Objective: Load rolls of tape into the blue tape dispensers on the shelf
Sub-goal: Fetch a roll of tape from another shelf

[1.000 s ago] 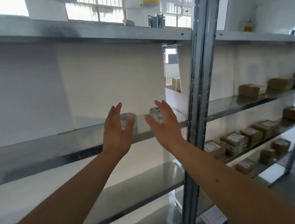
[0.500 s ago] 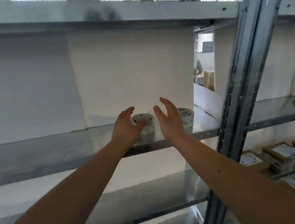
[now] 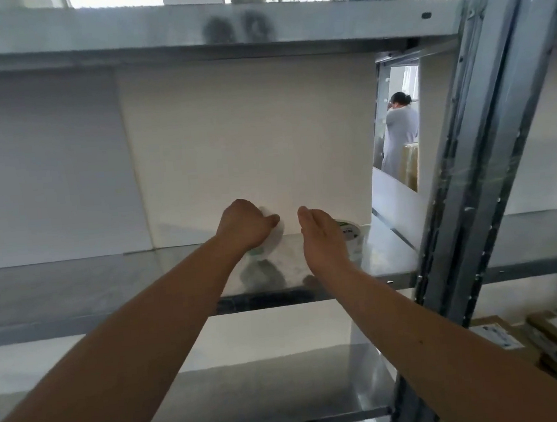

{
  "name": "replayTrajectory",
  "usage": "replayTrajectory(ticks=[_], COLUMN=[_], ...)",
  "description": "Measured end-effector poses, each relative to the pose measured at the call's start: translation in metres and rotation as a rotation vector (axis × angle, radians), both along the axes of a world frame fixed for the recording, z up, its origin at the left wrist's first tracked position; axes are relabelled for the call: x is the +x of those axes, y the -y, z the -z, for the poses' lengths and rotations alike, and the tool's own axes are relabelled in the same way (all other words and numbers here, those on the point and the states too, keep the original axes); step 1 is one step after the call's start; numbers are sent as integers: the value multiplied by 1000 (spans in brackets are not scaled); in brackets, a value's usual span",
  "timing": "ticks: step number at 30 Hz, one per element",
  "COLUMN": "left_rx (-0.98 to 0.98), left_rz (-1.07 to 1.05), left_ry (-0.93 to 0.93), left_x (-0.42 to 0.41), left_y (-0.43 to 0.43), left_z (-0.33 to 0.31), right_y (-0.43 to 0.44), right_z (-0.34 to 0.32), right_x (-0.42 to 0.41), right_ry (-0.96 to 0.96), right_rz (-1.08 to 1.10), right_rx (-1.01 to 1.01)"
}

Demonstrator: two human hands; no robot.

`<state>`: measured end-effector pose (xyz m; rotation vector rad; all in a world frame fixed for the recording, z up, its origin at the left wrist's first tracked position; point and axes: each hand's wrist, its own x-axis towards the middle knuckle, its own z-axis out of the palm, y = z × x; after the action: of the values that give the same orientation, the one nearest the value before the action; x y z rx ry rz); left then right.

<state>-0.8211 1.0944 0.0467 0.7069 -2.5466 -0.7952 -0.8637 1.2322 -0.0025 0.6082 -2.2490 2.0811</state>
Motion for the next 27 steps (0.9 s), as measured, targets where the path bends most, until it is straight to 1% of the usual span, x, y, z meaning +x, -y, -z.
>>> replayTrajectory(ticks=[2, 3, 5, 7, 10, 13, 16, 18, 21, 27], left_rx=[352, 487, 689, 808, 838, 815, 823, 861, 844, 703], left_rz=[-47, -57, -39, 17, 70, 29, -119, -204, -311, -525], left_ry=[-272, -350, -433, -460, -470, -485, -498, -554, -634, -732], left_x=[10, 14, 19, 22, 30, 42, 64, 88, 138, 256], left_y=[-2, -5, -7, -6, -5, -4, 7, 22, 48, 87], left_z=[3, 6, 13, 17, 19, 18, 14, 13, 13, 13], right_y=[3, 4, 9, 13, 18, 26, 45, 67, 106, 178], right_z=[0, -1, -6, -14, -21, -21, -21, -24, -29, -28], right_x=[-2, -2, -3, -3, -4, -1, 14, 30, 67, 169], right_ry=[94, 144, 184, 208, 290, 322, 314, 306, 315, 331], right_rz=[-12, -35, -98, -165, -230, -328, -415, -488, -622, -897], right_rx=[-51, -84, -97, -76, -79, -95, -87, -61, -26, -2])
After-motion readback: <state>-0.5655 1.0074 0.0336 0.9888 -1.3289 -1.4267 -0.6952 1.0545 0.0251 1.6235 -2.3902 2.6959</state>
